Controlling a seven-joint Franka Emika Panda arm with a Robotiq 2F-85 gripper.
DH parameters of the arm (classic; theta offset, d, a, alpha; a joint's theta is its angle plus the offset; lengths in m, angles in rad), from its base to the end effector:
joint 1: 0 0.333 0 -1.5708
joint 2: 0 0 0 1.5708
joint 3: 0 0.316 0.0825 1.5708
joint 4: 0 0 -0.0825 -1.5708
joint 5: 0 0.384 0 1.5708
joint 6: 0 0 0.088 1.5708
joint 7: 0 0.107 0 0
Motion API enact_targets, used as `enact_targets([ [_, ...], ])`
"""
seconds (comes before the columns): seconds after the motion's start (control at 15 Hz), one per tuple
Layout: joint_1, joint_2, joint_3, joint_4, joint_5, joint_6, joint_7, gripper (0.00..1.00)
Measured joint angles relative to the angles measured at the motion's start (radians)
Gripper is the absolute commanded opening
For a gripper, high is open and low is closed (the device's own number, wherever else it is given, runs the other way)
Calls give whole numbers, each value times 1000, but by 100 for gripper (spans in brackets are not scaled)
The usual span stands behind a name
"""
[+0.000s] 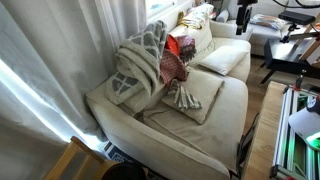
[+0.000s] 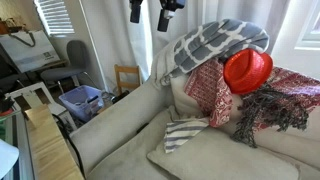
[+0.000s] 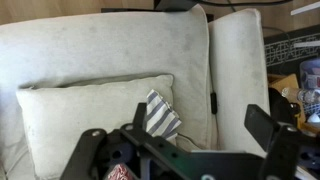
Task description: Put the grey blanket on the seat of the couch
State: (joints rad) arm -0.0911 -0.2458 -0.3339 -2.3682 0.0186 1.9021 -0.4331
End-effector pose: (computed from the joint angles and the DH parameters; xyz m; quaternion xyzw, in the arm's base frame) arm 0.3980 -0.1800 0.3992 -0.9920 -0.0093 0.0864 0.0917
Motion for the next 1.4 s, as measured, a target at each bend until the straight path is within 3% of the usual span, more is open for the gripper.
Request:
enact_targets([
  [0.8,-6,0,12,1,0,0,0,100],
  [1.07,21,-2,134,15,7,2,63,100],
  [1.4,105,35,322,71,13,101,322,100],
])
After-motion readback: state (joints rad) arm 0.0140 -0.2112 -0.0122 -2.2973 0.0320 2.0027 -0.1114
